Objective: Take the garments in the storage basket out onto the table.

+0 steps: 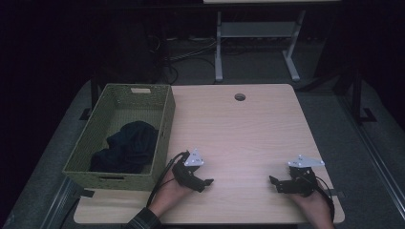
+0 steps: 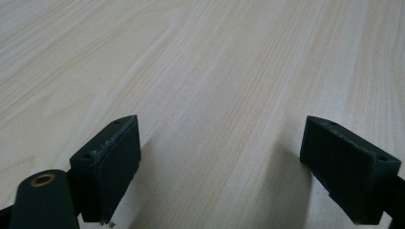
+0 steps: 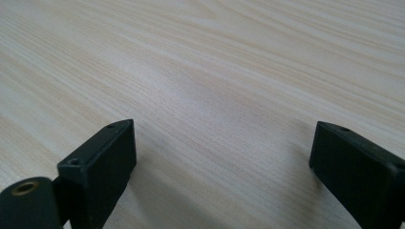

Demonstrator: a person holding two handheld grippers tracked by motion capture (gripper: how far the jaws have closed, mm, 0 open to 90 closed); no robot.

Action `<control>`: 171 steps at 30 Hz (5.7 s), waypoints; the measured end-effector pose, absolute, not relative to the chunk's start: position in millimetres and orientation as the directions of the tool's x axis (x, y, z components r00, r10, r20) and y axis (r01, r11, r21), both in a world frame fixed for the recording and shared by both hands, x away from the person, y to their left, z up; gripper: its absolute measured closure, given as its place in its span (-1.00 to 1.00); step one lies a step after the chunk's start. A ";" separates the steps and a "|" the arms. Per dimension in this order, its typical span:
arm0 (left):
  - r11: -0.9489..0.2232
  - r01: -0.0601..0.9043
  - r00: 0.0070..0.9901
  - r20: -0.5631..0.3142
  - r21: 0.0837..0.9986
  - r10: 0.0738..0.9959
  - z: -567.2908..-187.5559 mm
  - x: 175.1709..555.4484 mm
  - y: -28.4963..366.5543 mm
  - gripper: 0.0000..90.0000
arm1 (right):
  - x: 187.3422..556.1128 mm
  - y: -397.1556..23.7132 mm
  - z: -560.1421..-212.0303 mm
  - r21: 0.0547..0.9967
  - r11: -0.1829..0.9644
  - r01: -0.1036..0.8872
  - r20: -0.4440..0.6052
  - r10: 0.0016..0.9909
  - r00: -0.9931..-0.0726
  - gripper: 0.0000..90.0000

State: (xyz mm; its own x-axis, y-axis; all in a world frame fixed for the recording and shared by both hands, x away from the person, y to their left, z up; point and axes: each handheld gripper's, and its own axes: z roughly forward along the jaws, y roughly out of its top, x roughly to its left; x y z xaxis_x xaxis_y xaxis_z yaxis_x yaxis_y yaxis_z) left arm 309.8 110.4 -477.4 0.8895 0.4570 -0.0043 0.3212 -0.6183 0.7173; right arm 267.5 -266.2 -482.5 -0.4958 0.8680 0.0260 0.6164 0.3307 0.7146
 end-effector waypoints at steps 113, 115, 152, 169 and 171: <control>-0.656 0.319 0.909 -0.026 0.684 0.415 -378.8 337.2 112.3 -0.69 | 268.7 -265.6 -482.5 0.715 0.329 0.617 0.028 0.868 -0.495 -0.82; -0.651 0.326 0.907 -0.033 0.685 0.419 -376.4 337.5 114.2 -0.69 | 268.6 -265.5 -482.4 0.714 0.328 0.618 0.029 0.869 -0.494 -0.82; -0.620 0.365 0.879 -0.038 0.695 0.475 -335.0 339.9 171.1 -0.69 | 269.1 -265.6 -482.4 0.715 0.329 0.617 0.029 0.868 -0.496 -0.82; -0.607 0.387 0.849 -0.012 0.694 0.528 -323.4 340.7 200.2 -0.69 | 269.4 -265.8 -482.4 0.714 0.330 0.617 0.029 0.867 -0.498 -0.82; -0.606 0.388 0.848 -0.012 0.695 0.529 -322.2 340.4 202.9 -0.68 | 269.4 -265.8 -482.4 0.714 0.331 0.617 0.029 0.867 -0.498 -0.82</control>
